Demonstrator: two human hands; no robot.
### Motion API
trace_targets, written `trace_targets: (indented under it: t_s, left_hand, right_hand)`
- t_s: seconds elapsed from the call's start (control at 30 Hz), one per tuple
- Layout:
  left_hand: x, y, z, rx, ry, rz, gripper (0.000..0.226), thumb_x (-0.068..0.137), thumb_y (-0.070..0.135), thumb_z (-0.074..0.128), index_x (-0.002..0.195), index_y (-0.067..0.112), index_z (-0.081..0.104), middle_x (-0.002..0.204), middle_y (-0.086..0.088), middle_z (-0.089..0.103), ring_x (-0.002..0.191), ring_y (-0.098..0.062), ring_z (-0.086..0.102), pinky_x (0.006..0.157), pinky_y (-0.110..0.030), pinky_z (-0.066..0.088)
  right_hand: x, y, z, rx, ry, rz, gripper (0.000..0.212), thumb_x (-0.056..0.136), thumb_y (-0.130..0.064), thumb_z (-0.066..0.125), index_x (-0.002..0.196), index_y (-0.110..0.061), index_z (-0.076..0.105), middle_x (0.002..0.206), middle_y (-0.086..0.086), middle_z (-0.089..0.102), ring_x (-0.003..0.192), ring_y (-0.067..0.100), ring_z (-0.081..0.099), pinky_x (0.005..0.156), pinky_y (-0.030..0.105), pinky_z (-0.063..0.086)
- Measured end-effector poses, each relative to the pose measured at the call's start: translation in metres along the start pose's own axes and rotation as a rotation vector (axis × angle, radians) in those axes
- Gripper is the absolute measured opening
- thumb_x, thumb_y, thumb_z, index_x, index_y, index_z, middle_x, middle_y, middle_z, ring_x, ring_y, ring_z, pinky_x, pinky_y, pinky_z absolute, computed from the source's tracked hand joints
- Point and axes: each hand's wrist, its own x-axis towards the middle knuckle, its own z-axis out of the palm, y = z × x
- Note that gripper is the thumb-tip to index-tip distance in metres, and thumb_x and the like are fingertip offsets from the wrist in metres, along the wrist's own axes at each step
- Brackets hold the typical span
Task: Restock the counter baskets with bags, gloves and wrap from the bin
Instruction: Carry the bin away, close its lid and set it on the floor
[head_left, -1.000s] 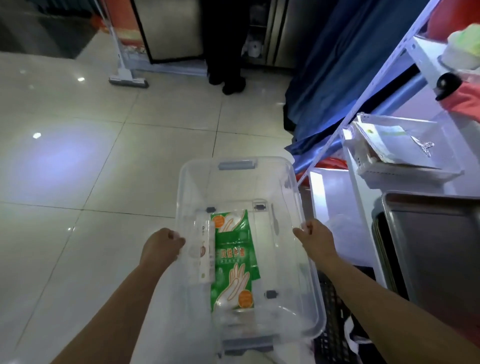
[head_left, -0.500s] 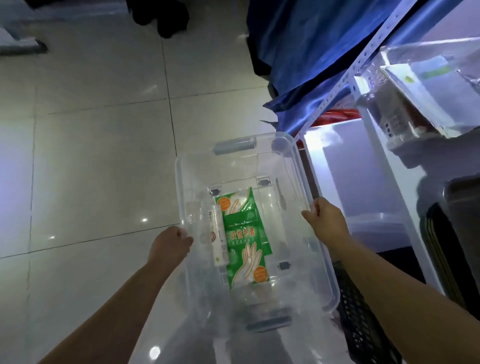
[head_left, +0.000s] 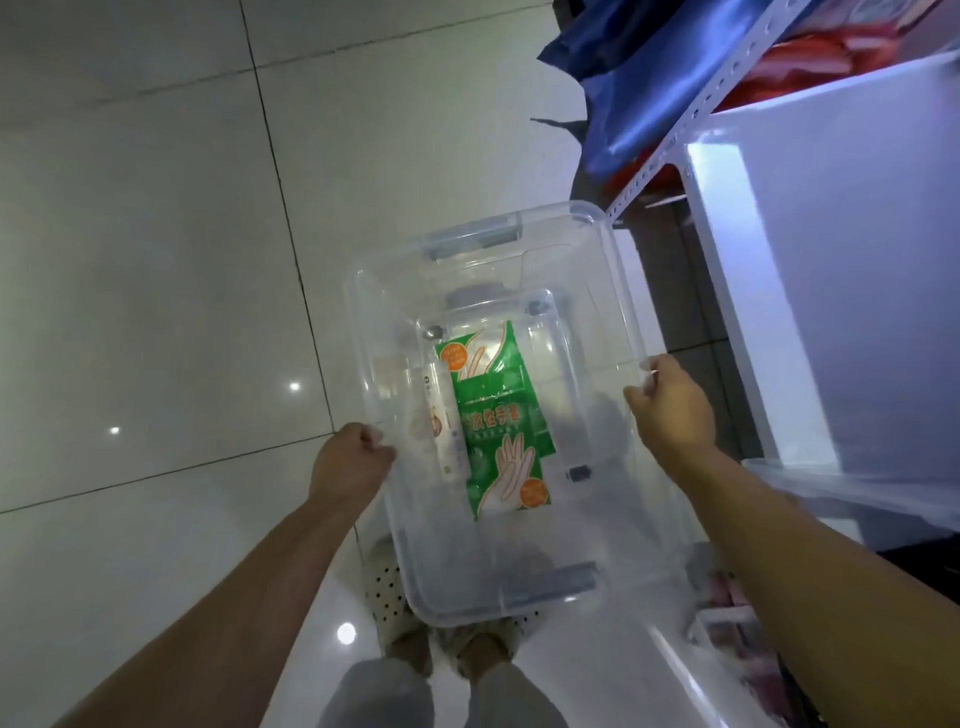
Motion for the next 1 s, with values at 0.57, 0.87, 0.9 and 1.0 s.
trace_targets:
  t_s: [0.57,0.87,0.9,1.0]
  left_hand:
    - [0.044,-0.010,0.064,0.229,-0.018,0.128,0.031,0.084,0.014,0.053,0.114,0.008,0.054,0.089,-0.006,0.064,0.080,-0.024,0.060,0.067,-0.029,0.041]
    - [0.018,0.028,0.034,0.308,-0.043,0.264,0.048,0.081,0.009,0.064,0.126,0.005,0.050,0.119,-0.012,0.059,0.097,-0.023,0.059,0.081,-0.030,0.041]
    - [0.009,0.040,0.028,0.324,-0.048,0.308,0.045,0.081,0.009,0.063,0.124,0.007,0.052,0.119,-0.011,0.060,0.095,-0.022,0.060,0.080,-0.030,0.041]
    - [-0.026,0.083,0.012,0.367,-0.049,0.470,0.036,0.082,0.010,0.061,0.117,0.011,0.058,0.112,-0.006,0.063,0.085,-0.017,0.058,0.074,-0.027,0.040]
  right_hand:
    - [0.046,0.036,0.037,0.016,-0.023,0.063,0.026,0.092,-0.021,0.053,0.116,-0.010,0.055,0.097,0.011,0.066,0.087,0.030,0.062,0.080,0.048,0.055]
    - [0.002,0.031,0.008,0.079,0.108,0.000,0.030,0.089,-0.005,0.058,0.119,-0.004,0.056,0.117,0.016,0.060,0.101,0.027,0.060,0.087,0.039,0.052]
    - [-0.012,0.026,-0.004,0.117,0.149,0.004,0.030,0.088,-0.004,0.058,0.118,-0.004,0.056,0.117,0.016,0.060,0.099,0.026,0.061,0.086,0.039,0.052]
    - [-0.062,0.009,-0.046,0.186,0.286,-0.021,0.027,0.085,-0.002,0.058,0.112,-0.006,0.060,0.109,0.013,0.063,0.091,0.022,0.061,0.075,0.027,0.051]
